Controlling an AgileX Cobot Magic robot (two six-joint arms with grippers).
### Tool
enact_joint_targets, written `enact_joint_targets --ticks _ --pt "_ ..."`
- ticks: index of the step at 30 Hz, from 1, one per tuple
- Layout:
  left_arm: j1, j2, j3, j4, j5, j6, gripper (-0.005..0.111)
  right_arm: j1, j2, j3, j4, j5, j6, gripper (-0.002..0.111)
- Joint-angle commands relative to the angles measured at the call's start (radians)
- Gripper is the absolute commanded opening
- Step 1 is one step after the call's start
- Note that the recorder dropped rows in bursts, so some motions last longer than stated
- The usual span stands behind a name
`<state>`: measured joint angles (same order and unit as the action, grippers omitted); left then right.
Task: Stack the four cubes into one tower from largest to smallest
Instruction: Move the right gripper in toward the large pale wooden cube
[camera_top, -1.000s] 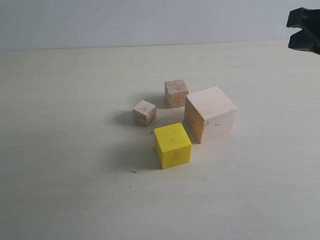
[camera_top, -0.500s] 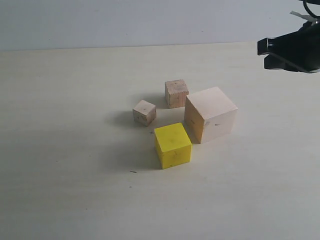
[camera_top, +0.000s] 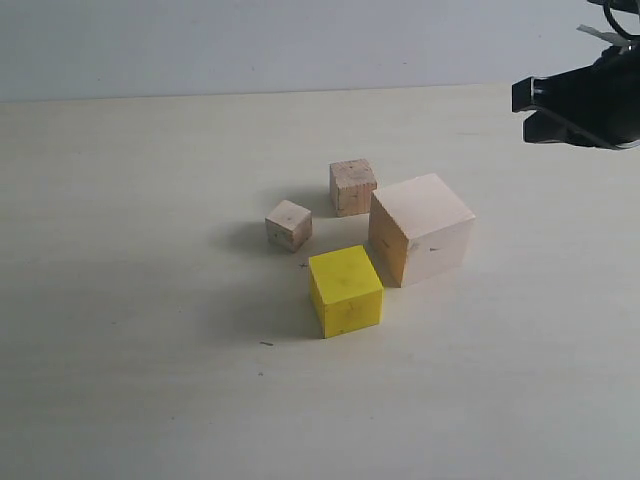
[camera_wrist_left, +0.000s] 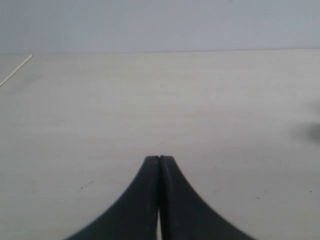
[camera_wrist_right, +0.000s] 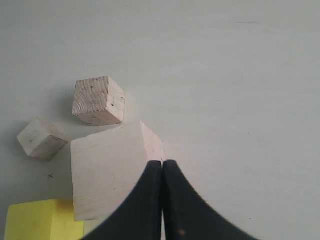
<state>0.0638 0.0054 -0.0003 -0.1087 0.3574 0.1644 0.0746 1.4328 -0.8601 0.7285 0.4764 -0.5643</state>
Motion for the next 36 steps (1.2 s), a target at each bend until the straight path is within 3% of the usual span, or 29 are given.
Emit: enact_joint_targets --ticks 1,6,15,21,29,36 --pt "-0.004 -0.005 0.0 0.0 -0.206 0.0 0.0 0.001 -0.001 -0.007 -0.013 -0.007 -0.019 0.0" --pt "-0.004 -0.005 0.0 0.0 -0.47 0.0 0.0 0.001 -0.001 -0.007 -0.03 -0.02 -0.019 0.0" --pt "-0.004 -0.005 0.0 -0.005 -0.553 -0.046 0.0 0.001 0.054 -0.007 -0.111 -0.049 -0.019 0.0" --pt "-0.004 0.024 0.0 -0.007 -0.454 -0.242 0.0 0.001 0.16 -0.007 -0.065 -0.077 -0.015 0.0" --pt "-0.012 0.185 -0.057 -0.007 -0.384 -0.328 0.0 0.001 0.256 -0.08 -0.031 -0.017 -0.015 0.0" --pt "-0.128 0.402 -0.243 -0.007 -0.25 -0.321 0.0 0.001 0.33 -0.152 -0.033 0.031 -0.015 0.0"
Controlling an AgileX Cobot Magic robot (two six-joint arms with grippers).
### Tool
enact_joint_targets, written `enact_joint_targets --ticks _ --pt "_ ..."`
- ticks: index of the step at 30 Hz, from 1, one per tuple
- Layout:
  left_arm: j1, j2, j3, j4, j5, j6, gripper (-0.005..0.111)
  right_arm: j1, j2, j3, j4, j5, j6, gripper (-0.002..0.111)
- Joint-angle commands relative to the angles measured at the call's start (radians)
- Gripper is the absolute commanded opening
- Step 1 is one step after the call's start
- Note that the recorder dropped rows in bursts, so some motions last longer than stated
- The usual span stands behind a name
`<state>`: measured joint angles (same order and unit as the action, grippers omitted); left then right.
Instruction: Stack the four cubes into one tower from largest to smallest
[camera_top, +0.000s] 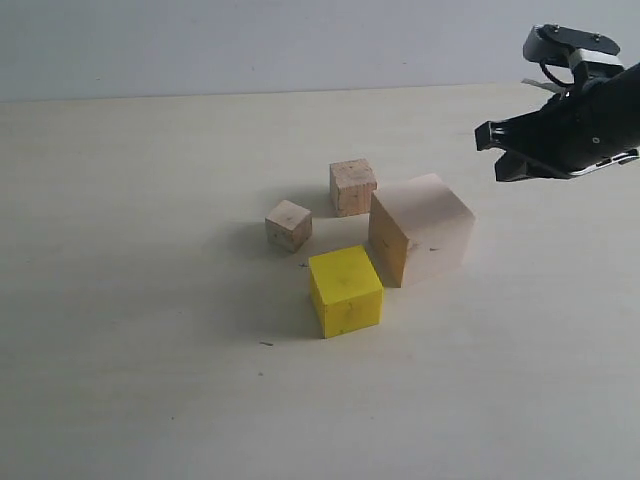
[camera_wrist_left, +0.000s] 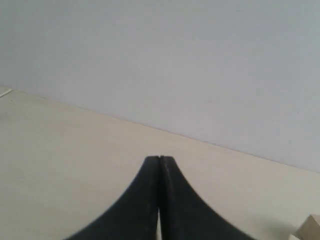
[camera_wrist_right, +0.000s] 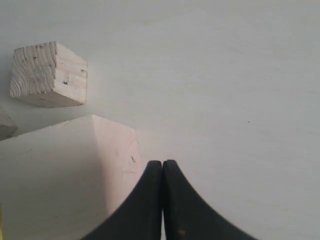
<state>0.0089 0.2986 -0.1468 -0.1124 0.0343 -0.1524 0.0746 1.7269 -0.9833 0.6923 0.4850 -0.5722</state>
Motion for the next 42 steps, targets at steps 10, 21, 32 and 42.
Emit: enact_joint_targets --ticks 10,21,32,42 --pt "-0.37 0.446 -0.305 -0.029 0.233 0.043 0.0 0.001 0.137 -0.051 0.007 0.09 -0.009 0.0" --pt "-0.499 0.586 -0.32 -0.192 0.146 0.041 0.0 0.078 0.156 -0.08 0.07 0.103 -0.142 0.0" --pt "-0.499 0.584 -0.32 -0.25 0.185 0.041 0.0 0.19 0.174 -0.102 0.019 0.243 -0.086 0.0" --pt "-0.499 0.584 -0.32 -0.25 0.223 0.041 0.0 0.327 0.174 -0.102 -0.016 0.155 -0.048 0.0"
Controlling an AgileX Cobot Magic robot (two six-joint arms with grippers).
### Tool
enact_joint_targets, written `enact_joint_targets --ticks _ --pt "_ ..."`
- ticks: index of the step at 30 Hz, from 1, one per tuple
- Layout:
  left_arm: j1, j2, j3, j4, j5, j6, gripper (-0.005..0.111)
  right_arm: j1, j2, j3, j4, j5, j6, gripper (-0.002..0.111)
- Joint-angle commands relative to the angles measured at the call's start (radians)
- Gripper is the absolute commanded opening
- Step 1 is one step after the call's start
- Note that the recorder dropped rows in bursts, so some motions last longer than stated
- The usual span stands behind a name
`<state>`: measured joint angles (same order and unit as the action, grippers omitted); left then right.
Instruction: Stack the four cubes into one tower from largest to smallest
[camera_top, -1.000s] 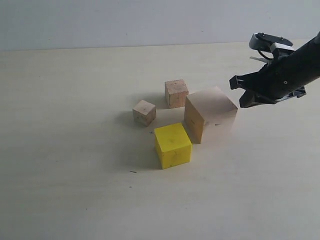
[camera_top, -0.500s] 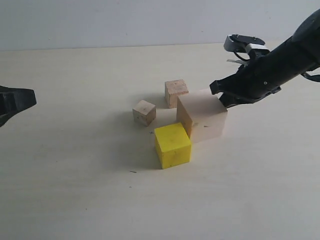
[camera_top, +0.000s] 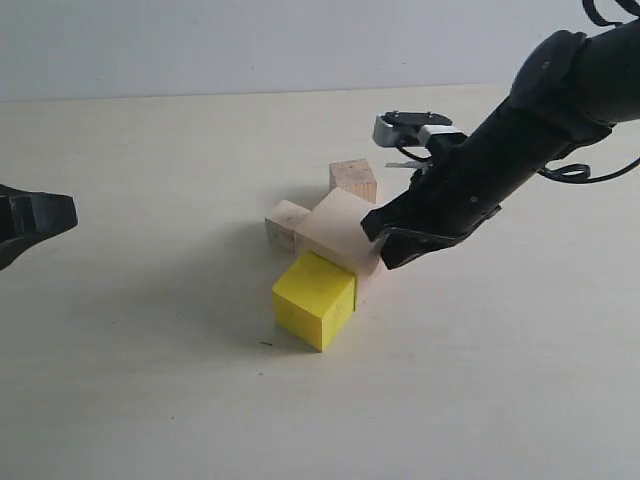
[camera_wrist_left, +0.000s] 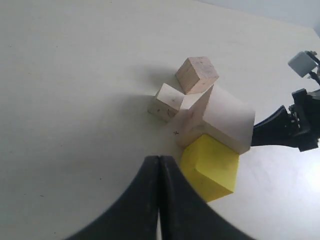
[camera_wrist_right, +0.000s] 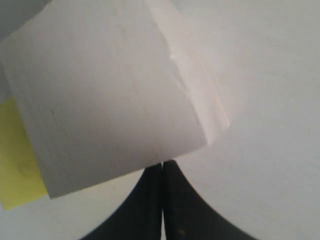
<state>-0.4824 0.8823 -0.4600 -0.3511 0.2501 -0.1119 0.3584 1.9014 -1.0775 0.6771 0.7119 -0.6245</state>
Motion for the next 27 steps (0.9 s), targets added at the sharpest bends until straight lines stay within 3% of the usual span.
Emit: enact_joint_targets --ticks 1,5,13,27 --pt "-0.007 0.0 -0.007 -0.012 0.007 0.0 0.0 0.049 -0.001 -0.008 0.0 -0.087 0.006 0.0" --pt "-0.007 0.0 -0.007 -0.012 0.018 0.0 0.0 0.056 -0.004 -0.008 -0.011 -0.065 0.055 0.0" --pt "-0.007 0.0 -0.005 -0.012 0.06 0.003 0.0 0.054 -0.135 -0.01 -0.36 -0.13 0.393 0.0" --pt "-0.007 0.0 -0.005 -0.027 0.157 0.003 0.0 0.054 0.066 -0.277 -0.425 -0.007 0.409 0.0"
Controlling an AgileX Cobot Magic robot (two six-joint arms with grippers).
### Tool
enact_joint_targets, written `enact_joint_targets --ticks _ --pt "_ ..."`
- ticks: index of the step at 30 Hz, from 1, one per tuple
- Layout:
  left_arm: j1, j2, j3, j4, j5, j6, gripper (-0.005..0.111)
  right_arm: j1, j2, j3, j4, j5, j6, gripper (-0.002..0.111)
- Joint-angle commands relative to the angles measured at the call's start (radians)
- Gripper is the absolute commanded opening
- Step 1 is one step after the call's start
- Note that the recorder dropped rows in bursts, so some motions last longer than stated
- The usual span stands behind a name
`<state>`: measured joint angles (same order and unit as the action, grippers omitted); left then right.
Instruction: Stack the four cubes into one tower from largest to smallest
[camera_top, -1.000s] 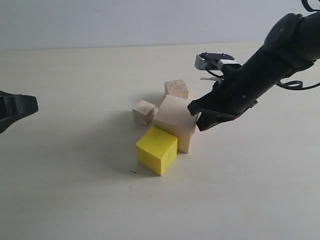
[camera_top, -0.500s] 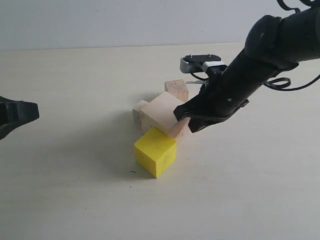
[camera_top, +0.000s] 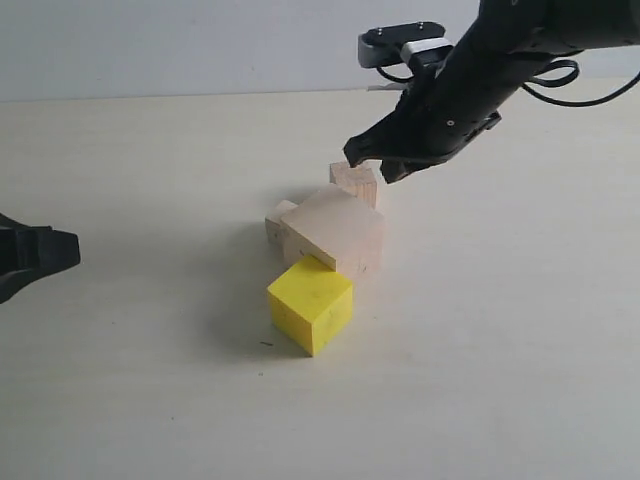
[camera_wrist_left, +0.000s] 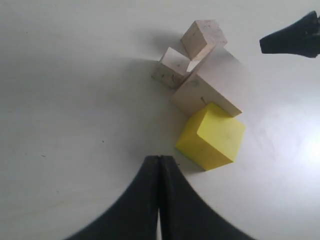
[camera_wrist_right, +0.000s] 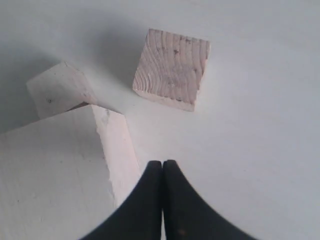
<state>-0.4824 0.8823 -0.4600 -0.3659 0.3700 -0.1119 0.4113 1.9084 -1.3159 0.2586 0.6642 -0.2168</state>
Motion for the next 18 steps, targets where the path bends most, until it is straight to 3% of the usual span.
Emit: enact_joint_targets --ticks 1,9,18 --pt "-0.007 0.0 -0.005 -0.012 0.044 0.003 0.0 0.001 0.071 -0.039 -0.001 0.038 0.001 0.0" --pt "-0.007 0.0 -0.005 -0.012 0.036 0.005 0.0 0.02 0.119 -0.039 0.203 0.127 -0.133 0.0" --pt "-0.007 0.0 -0.005 -0.012 0.032 0.031 0.0 0.081 0.119 -0.039 0.33 0.15 -0.14 0.0"
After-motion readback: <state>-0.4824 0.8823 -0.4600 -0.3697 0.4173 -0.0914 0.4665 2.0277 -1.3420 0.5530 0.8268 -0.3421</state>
